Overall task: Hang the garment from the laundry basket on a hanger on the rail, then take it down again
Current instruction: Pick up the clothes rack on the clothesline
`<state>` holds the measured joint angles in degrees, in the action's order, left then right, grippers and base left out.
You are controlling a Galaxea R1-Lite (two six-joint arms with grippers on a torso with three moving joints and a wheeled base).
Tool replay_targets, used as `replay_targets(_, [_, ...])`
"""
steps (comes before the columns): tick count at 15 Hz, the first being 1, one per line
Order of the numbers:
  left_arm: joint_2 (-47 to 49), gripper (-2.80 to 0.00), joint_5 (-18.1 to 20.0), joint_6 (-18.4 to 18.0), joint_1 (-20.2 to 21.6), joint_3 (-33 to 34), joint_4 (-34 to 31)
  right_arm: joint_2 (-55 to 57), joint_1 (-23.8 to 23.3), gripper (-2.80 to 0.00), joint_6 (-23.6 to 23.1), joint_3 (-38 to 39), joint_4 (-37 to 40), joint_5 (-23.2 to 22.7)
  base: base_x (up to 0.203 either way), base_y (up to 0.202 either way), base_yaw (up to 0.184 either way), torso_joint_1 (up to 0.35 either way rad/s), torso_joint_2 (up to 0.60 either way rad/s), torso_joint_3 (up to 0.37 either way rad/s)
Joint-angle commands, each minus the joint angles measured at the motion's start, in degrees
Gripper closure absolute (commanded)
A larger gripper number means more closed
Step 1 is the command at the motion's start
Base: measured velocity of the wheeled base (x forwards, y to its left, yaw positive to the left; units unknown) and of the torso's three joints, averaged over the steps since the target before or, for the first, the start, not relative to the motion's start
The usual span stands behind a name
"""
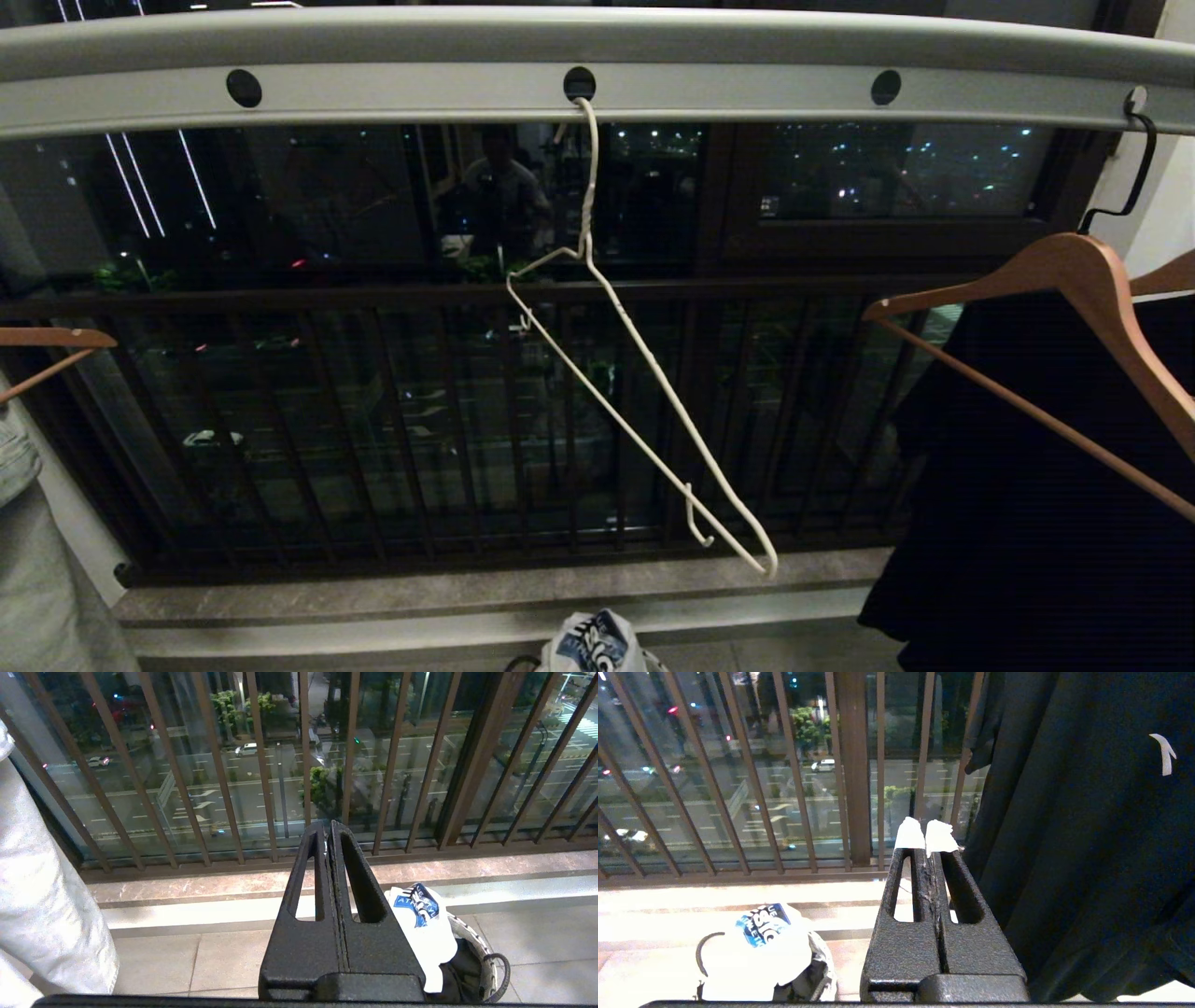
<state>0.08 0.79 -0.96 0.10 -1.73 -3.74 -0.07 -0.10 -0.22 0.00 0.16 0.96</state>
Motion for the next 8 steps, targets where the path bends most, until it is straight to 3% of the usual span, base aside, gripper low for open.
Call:
replay_targets(1, [0.0,0.0,0.0,0.0,0.0,0.0,0.0,0.0,0.0,0.0,0.0,0.1,0.0,0.0,0.0,0.0,0.0,0.0,0.0,0.0])
replay_targets(8, [0.0,0.0,0.0,0.0,0.0,0.0,0.0,0.0,0.0,0.0,1.8,0.1,0.0,0.2,0.0,0.0,0.0,0.0,0.0,0.0])
